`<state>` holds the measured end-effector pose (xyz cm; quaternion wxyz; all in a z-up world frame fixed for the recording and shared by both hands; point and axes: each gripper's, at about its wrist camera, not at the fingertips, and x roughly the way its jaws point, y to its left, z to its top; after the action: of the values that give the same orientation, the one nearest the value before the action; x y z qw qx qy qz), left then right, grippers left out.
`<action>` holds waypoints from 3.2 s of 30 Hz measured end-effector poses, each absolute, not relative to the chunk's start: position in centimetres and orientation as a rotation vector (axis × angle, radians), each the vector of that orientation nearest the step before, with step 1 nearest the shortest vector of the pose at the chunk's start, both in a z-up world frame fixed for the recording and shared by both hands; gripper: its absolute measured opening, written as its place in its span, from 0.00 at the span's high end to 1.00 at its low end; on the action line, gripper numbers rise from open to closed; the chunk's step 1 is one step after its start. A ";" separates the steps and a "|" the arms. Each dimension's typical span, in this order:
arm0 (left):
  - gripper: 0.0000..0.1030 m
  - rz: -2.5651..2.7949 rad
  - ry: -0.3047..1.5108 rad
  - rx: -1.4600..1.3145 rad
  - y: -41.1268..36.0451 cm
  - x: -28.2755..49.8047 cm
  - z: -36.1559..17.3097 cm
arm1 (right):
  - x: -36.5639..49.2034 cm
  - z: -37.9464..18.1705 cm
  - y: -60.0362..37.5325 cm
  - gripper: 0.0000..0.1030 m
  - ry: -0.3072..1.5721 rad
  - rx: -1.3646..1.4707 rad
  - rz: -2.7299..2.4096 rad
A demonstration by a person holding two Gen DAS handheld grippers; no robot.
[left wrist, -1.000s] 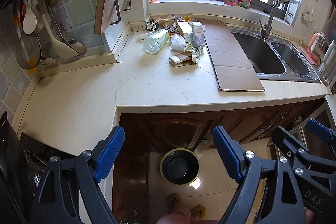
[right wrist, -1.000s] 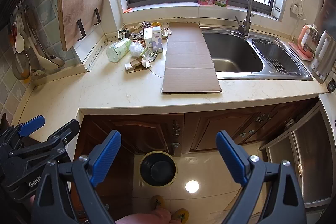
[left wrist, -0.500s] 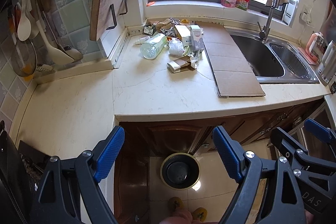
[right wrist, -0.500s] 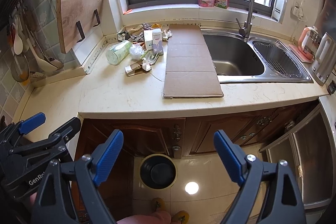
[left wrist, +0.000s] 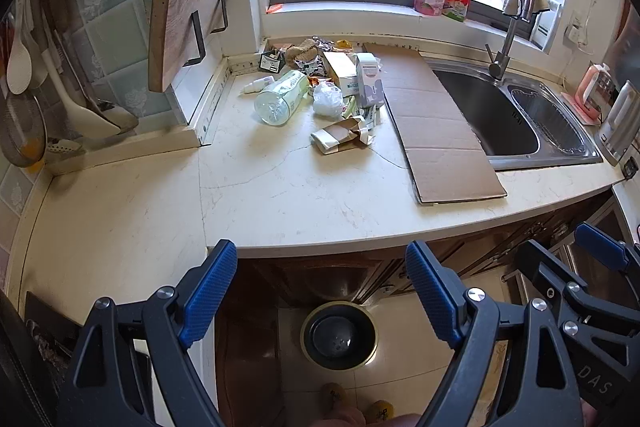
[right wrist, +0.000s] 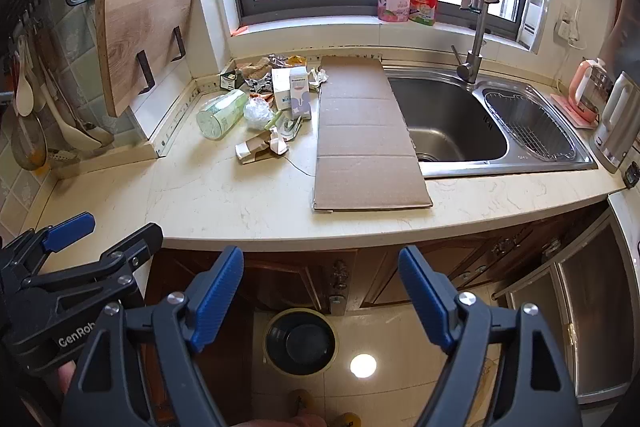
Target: Collect trash
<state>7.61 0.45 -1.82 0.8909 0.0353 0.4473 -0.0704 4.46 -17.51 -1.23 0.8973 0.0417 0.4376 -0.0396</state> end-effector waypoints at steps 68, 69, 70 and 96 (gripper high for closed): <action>0.72 -0.282 1.251 0.010 -3.1 35.6 -13.9 | 39.5 -16.3 -21.9 0.72 1.373 0.462 0.351; 0.72 -0.279 1.250 -0.017 -2.7 35.4 -13.9 | 39.8 -16.6 -21.8 0.72 1.379 0.463 0.345; 0.72 -0.276 1.250 -0.044 -2.3 35.4 -13.8 | 40.0 -16.9 -21.6 0.73 1.383 0.463 0.342; 0.73 -0.288 1.131 -0.236 3.5 25.0 -7.6 | 30.1 -12.7 -20.1 0.98 1.306 0.433 0.370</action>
<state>24.98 3.53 -7.59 0.8279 -0.1111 0.5327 -0.1356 30.11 -20.11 -12.72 0.7568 0.1985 0.5992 0.1698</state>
